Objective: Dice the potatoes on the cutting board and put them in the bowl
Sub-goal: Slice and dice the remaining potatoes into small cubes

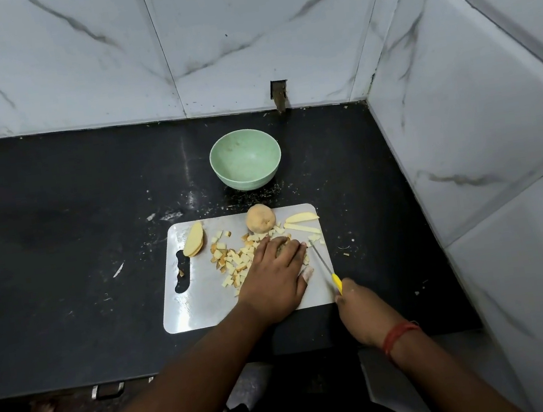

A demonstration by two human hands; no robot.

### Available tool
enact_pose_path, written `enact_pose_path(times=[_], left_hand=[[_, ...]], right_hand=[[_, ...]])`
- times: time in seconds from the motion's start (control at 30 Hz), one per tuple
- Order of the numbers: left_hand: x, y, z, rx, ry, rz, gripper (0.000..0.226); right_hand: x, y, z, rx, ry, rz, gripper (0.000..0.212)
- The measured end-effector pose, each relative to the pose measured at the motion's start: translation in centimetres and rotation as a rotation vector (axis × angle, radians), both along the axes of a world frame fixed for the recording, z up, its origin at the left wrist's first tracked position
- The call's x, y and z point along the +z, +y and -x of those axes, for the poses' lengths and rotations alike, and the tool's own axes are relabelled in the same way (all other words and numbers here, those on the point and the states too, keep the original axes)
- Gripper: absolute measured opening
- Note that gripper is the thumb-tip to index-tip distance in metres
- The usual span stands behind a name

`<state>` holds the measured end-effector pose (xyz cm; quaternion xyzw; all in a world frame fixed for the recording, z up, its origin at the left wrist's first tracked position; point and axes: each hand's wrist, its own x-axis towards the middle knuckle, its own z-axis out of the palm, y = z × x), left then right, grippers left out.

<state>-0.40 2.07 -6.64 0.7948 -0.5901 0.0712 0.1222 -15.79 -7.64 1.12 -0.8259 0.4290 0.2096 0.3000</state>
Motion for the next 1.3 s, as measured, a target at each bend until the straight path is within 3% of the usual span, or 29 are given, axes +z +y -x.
enact_pose_path(times=[0.53, 0.73, 0.93, 1.3], left_hand=[[0.4, 0.3, 0.1, 0.026, 0.020, 0.002, 0.055], [0.3, 0.1, 0.1, 0.030, 0.033, -0.007, 0.053], [0.5, 0.1, 0.0, 0.031, 0.029, -0.006, 0.052], [0.6, 0.1, 0.4, 0.039, -0.029, -0.029, 0.054]], right_hand=[[0.6, 0.3, 1.1, -0.014, -0.129, 0.021, 0.007], [0.5, 0.2, 0.1, -0.012, -0.089, 0.012, 0.003], [0.1, 0.0, -0.7, 0.011, -0.018, -0.005, 0.020], [0.5, 0.5, 1.9, 0.012, -0.072, -0.047, 0.010]])
